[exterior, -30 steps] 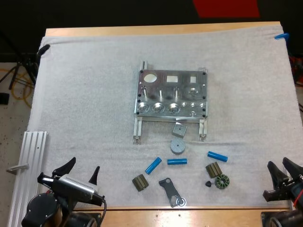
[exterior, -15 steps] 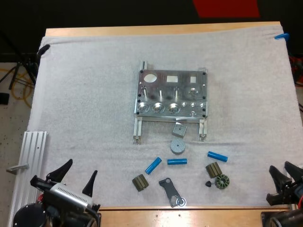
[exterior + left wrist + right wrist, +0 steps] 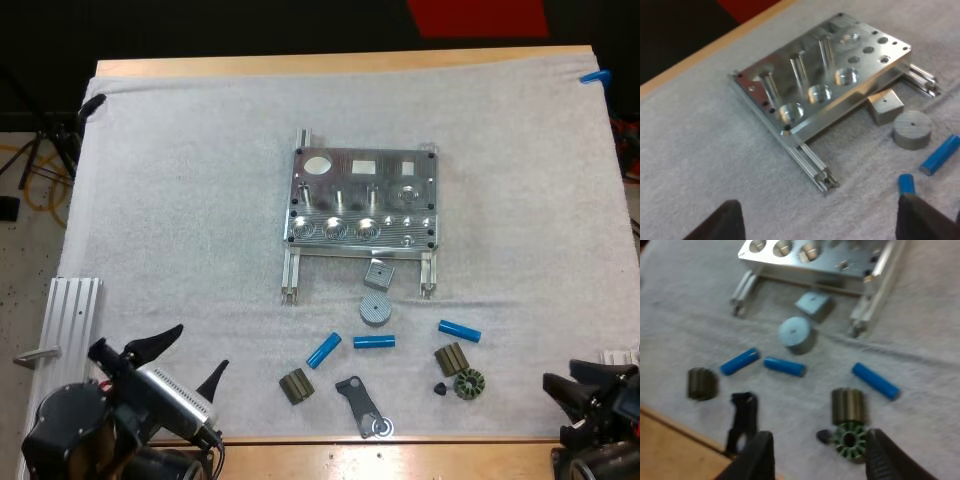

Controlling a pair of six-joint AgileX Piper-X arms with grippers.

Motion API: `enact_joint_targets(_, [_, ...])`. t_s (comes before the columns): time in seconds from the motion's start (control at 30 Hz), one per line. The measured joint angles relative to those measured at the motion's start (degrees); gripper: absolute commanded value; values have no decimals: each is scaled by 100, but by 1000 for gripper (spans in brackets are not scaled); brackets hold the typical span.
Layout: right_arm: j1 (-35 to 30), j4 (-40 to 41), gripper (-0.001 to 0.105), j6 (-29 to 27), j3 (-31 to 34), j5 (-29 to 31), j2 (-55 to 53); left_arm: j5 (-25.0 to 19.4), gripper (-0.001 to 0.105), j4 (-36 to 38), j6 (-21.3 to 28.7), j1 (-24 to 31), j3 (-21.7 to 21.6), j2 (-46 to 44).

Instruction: Load cells from right to left

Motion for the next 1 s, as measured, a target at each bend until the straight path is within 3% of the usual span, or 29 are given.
enact_joint_targets(0.2, [0, 144, 42, 0, -412, -516, 436, 207, 63, 0, 35, -50, 1, 263])
enact_joint_targets(0.47, [0, 157, 42, -146, -520, -1360, 989, 252, 63, 11, 51, -732, 1, 606])
enact_joint_targets(1.0, [0, 122, 42, -556, -520, -1485, 1258, 230, 63, -392, 51, -1358, 1, 1971])
